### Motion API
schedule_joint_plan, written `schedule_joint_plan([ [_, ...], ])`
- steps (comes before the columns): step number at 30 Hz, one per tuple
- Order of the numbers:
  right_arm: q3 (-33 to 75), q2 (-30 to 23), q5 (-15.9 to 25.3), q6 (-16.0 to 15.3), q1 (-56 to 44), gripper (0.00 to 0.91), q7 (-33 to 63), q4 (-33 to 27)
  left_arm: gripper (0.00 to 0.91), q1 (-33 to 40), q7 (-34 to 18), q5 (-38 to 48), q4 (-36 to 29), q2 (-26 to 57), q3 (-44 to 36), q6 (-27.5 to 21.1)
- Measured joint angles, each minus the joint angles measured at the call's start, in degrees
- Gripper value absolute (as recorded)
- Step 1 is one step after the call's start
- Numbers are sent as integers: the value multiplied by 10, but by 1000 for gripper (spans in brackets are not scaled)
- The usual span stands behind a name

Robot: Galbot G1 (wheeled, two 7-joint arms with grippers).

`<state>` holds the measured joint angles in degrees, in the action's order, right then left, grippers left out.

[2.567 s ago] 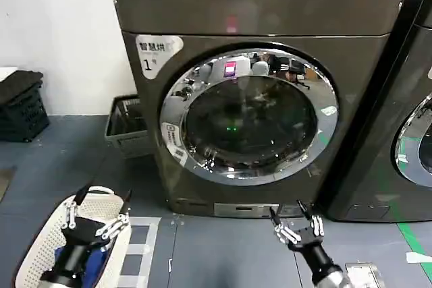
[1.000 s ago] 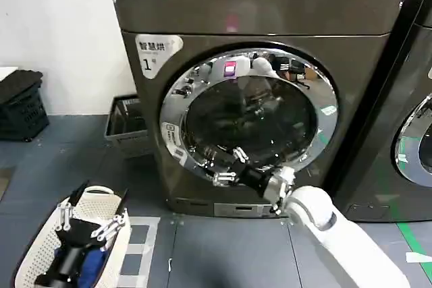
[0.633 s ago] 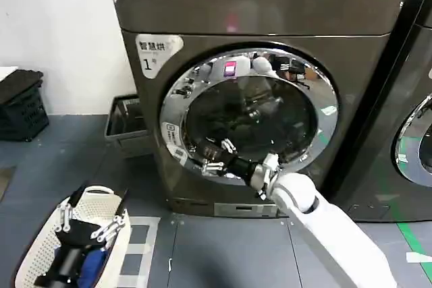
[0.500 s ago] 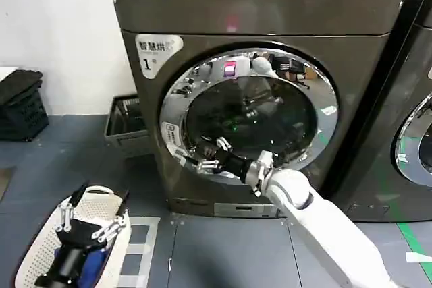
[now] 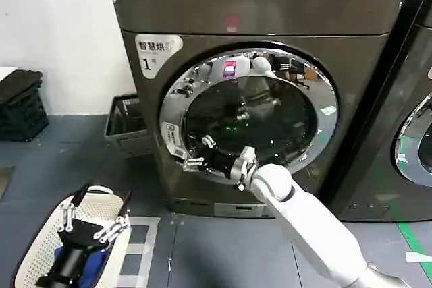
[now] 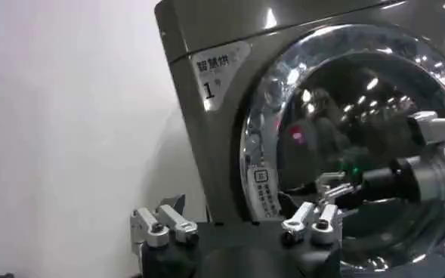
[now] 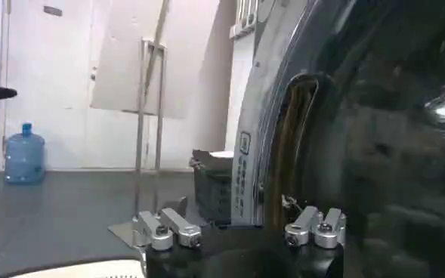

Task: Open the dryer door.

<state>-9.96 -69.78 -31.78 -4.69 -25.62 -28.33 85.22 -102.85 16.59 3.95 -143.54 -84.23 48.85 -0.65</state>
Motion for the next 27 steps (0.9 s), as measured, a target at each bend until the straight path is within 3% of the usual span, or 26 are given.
schedule_joint_plan([
  [6,1,-6,1,0,0,907,-20,1,907,-1,3,2,-1,2,3,2],
  [14,0,5,1,-2,4,907,-47,4,907,5,-10,9,1,10,2,-30],
  [18,3,12,-5,-2,3,907,-68,13,907,13,18,1,3,20,10,-36],
  [24,-1,24,-12,-2,-2,907,-82,26,907,49,42,97,26,52,44,-85],
  [27,1,29,-18,-1,-7,907,-97,31,907,72,60,149,48,80,58,-70],
])
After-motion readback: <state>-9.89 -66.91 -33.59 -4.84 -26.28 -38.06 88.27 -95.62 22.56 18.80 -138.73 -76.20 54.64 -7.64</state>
